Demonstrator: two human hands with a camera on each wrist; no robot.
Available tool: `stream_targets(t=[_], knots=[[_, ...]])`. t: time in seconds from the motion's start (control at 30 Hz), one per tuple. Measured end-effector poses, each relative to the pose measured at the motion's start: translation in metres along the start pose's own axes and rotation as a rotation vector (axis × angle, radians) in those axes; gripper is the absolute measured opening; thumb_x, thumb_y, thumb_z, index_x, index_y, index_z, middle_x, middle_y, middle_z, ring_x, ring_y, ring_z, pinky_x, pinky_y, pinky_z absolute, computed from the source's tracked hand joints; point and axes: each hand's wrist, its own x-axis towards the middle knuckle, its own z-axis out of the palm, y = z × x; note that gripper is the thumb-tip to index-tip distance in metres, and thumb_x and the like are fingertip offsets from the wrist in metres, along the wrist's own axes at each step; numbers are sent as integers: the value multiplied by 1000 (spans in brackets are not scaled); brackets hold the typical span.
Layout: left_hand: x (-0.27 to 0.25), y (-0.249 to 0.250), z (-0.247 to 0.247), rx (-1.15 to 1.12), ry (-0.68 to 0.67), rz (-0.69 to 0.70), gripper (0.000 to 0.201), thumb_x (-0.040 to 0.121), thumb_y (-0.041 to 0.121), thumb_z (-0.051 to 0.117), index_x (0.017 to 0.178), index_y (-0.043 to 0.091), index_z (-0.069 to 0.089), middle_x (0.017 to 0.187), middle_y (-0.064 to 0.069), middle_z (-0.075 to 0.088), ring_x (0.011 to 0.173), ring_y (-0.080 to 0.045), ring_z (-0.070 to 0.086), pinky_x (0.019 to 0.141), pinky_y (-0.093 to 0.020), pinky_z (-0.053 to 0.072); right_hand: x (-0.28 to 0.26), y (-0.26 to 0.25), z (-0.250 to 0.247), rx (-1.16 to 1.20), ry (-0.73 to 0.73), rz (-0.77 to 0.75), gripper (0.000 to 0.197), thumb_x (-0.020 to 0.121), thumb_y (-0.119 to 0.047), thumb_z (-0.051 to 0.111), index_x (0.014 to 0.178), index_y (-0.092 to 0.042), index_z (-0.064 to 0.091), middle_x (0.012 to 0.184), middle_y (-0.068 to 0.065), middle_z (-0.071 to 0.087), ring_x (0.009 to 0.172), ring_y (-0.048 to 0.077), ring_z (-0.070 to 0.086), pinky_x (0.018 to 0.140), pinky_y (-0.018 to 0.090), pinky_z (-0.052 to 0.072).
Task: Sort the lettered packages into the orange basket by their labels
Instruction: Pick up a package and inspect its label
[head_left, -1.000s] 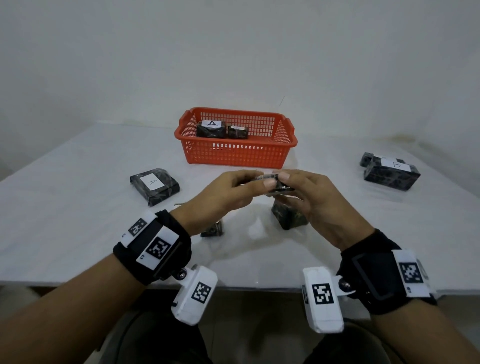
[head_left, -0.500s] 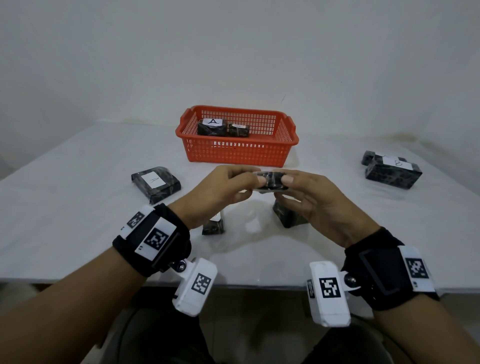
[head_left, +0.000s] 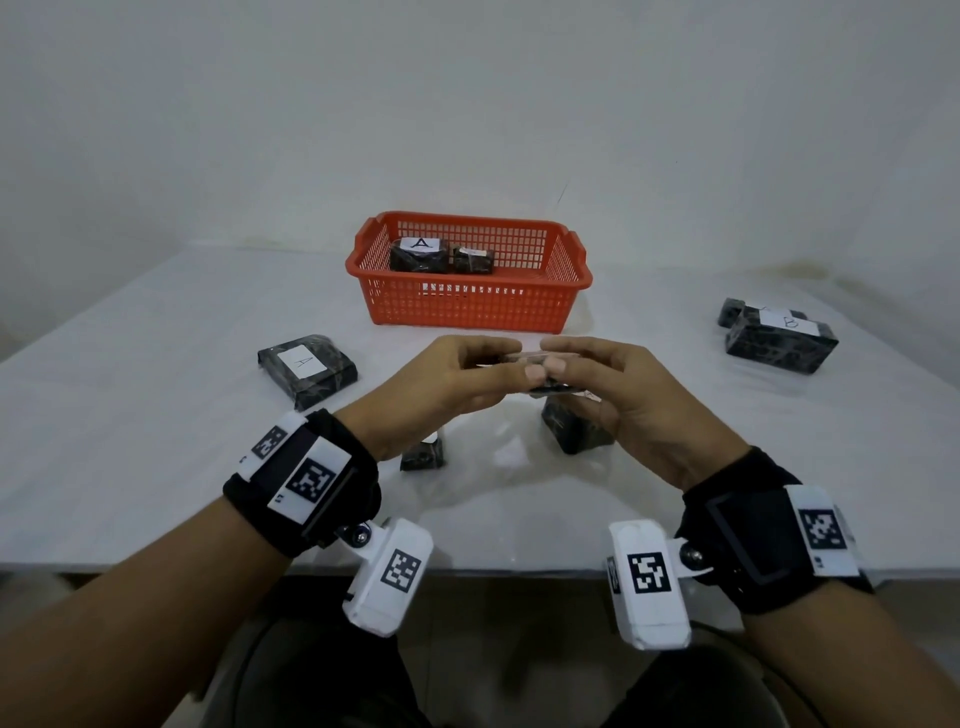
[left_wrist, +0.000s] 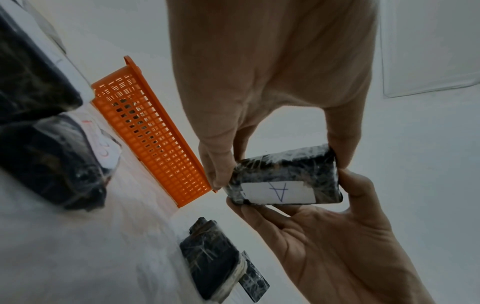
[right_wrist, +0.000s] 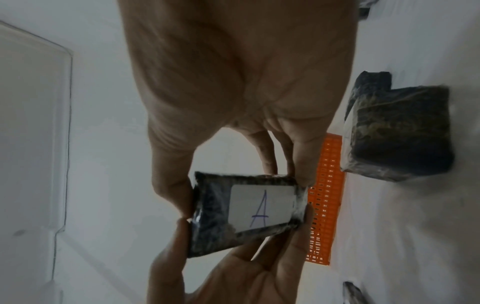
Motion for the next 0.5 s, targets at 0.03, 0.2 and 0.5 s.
stream_targets(t=[0.03, 0.2, 0.5], knots=[[2, -1, 0, 14, 27, -3, 66, 73, 48, 77, 128, 13, 69, 126, -8, 73, 123, -18, 67, 116, -46, 45, -1, 1, -1, 23, -18, 7, 52, 77, -35, 89, 120, -12, 71, 122, 12, 76, 121, 26, 70, 112, 38, 50], [1, -2, -1, -83, 14, -32, 38, 90, 41, 65, 119, 19, 75, 130, -8, 72, 129, -26, 62, 117, -43, 45, -1, 5, -4, 63, -16, -5, 47, 84, -32, 72, 125, -9, 73, 130, 11, 73, 129, 24, 65, 99, 25, 52], [4, 6, 6, -347, 1, -163, 71, 93, 60, 51, 139, 6, 60, 132, -23, 68, 122, -38, 68, 109, -42, 52, -5, 10, -10, -111, 74, -93, 50, 75, -37, 84, 123, -28, 73, 122, 1, 76, 116, 22, 72, 100, 46, 58]])
